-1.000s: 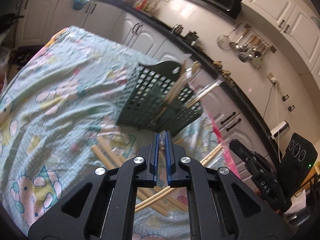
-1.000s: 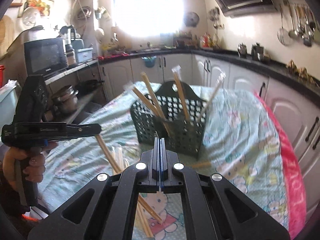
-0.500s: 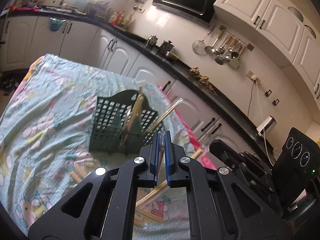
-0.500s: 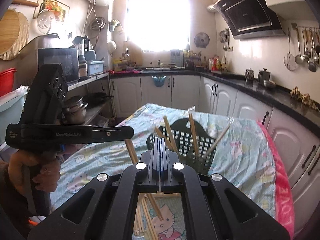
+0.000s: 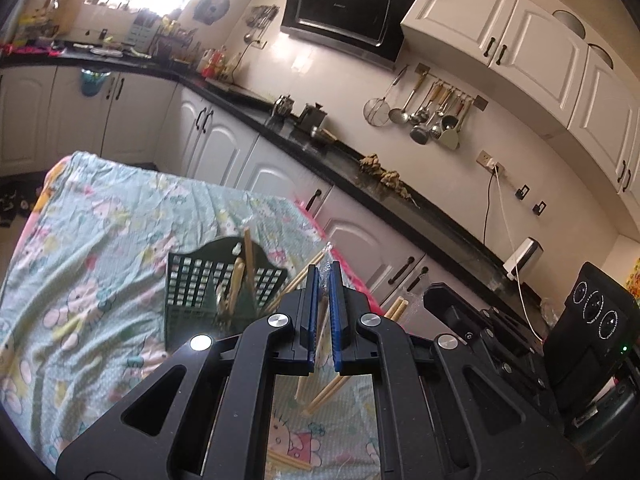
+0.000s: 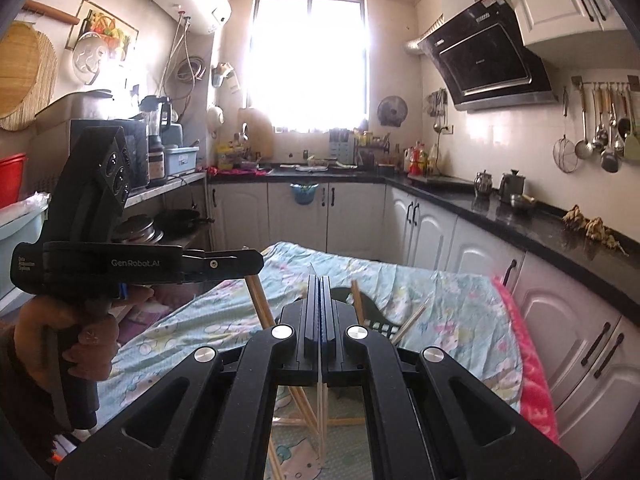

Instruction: Organize utensils

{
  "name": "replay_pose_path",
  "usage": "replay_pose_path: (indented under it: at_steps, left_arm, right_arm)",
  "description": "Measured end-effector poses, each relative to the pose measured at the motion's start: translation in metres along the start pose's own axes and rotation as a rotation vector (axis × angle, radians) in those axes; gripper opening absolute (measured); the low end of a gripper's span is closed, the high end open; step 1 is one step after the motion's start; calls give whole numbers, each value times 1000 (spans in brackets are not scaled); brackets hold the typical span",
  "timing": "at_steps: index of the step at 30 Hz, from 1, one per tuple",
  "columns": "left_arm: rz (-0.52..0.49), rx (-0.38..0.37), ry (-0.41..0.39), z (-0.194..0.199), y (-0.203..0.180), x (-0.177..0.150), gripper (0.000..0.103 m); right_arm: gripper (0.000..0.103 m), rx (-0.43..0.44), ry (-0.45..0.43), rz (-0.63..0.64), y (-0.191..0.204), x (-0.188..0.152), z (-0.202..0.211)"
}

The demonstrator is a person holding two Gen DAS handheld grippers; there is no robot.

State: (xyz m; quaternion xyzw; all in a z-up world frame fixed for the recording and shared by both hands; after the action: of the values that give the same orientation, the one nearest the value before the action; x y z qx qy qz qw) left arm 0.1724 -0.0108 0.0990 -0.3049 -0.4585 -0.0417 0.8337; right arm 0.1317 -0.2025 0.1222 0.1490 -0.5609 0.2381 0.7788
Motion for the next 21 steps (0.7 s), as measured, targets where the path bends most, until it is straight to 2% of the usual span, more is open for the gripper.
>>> replay_pose_path:
  at_steps: [11, 21]
  left_arm:
    - [-34, -4, -80, 5, -20, 42, 3]
    - [-19, 34, -160, 8, -16, 81, 3]
  right_arm:
    - [1, -35, -75, 22, -12, 43, 0]
    - [1, -79, -115, 12, -32, 78, -14]
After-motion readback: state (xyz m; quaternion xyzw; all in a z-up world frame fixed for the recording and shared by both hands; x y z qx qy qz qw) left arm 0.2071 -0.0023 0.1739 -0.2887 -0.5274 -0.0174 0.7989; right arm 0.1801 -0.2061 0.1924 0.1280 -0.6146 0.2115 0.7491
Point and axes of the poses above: each gripper's, at about its wrist camera, not at the fingertips, and z roughly against the way its jaws point, y to its left, x to its top, the point moved 2 cm from there along -z, roughly the way its jaws point, and after that the axes turned 3 degrees about y, right-handed, at the moved point
